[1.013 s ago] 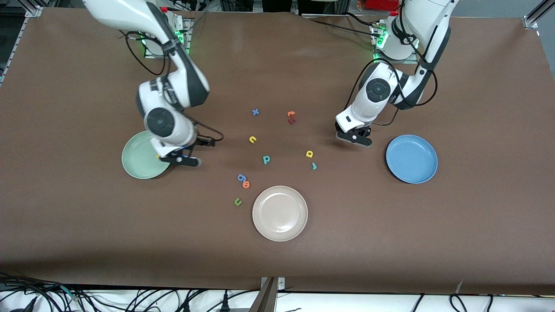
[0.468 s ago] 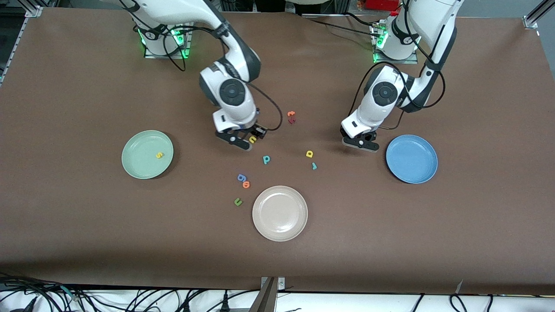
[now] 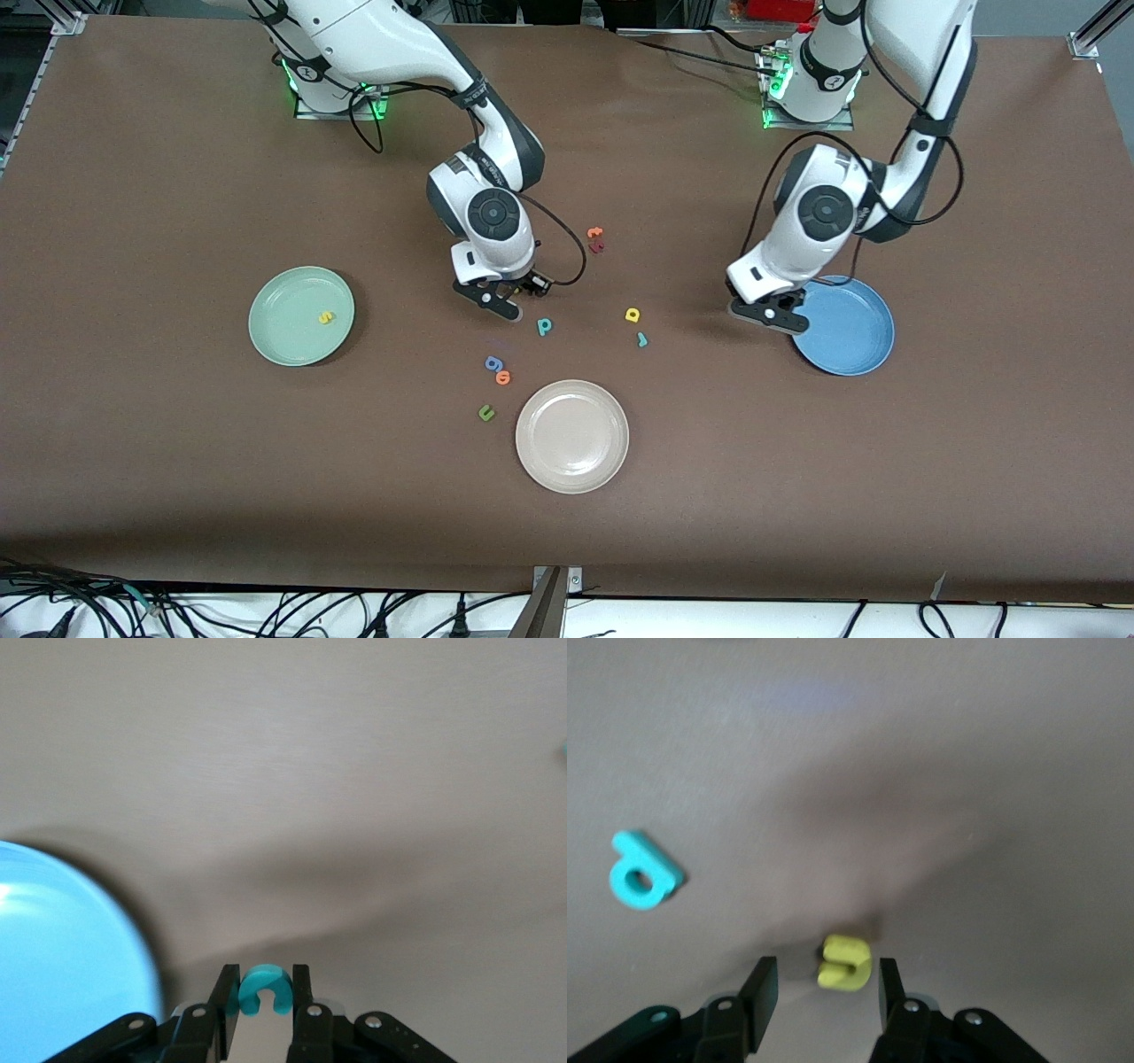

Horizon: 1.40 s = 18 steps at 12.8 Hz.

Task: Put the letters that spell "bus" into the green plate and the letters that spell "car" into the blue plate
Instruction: 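Grasp the yellow u with the right gripper while the left gripper drops the c, then place the yellow u on the green plate with the right gripper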

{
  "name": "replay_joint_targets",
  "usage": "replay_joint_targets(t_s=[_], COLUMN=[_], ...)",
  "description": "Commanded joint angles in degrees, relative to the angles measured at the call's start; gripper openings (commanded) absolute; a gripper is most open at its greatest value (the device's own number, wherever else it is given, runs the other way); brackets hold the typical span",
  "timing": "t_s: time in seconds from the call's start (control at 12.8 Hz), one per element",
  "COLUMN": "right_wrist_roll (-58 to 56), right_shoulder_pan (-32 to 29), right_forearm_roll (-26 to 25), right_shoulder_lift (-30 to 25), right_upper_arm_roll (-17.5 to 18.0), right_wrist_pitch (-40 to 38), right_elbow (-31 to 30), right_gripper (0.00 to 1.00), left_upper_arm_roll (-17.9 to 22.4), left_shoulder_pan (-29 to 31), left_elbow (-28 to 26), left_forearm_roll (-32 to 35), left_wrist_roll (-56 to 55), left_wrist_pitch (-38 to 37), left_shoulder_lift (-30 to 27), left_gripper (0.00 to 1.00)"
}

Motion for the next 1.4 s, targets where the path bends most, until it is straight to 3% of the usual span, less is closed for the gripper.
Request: replay_joint_targets(t_s=[0.0,0.16,0.39,0.62,0.7,0.78,0.94,1.01,1.09,1.32], right_wrist_roll=[0.1,0.3,0.3,0.3,0.3,0.3,-0.3,-0.5,-1.0,-5.3], right_shoulder_pan=[-0.1,0.4,0.7,0.8,0.8,0.8,0.8,0.8,0.7,0.3], right_forearm_roll=[-1.2,-1.2,-1.3,-1.3,-1.3,-1.3,-1.3,-1.3,-1.3,-1.2], right_shoulder_lift=[1.5,1.5,1.5,1.5,1.5,1.5,1.3,1.1,0.9,-0.9], right_upper_arm_roll=[-0.5,-0.4,-0.4,-0.4,-0.4,-0.4,-0.4,-0.4,-0.4,-2.1], right_wrist_pitch=[1.5,2.1,2.0,2.0,2.0,2.0,1.8,1.6,1.6,-1.1], right_elbow=[0.5,0.3,0.0,0.0,-0.1,-0.1,-0.1,-0.1,-0.1,0.4], right_gripper=[0.54,0.54,0.52,0.43,0.36,0.26,0.05,0.0,0.0,0.0], left_upper_arm_roll=[4.2,7.8,9.6,9.8,9.7,9.7,9.8,9.7,9.7,9.0], left_shoulder_pan=[0.8,1.1,2.0,4.0,4.0,4.0,3.8,3.8,3.8,3.3], left_elbow=[-0.5,-0.5,-0.6,-0.9,-1.1,-1.2,-1.1,-1.1,-1.1,-0.7], left_forearm_roll=[0.7,0.5,0.6,0.4,0.2,-1.7,-6.8,-7.0,-7.0,-7.1], left_wrist_roll=[9.3,16.0,19.3,19.6,19.6,19.5,19.4,19.4,19.1,17.8], left_wrist_pitch=[-1.0,-0.9,-0.8,1.2,1.9,1.9,1.9,1.9,1.9,1.3], left_shoulder_lift=[-1.1,-1.0,-0.5,2.4,2.8,3.4,4.7,4.7,4.7,3.7], left_gripper=[0.07,0.07,0.1,0.15,0.16,0.2,0.43,0.51,0.61,0.71])
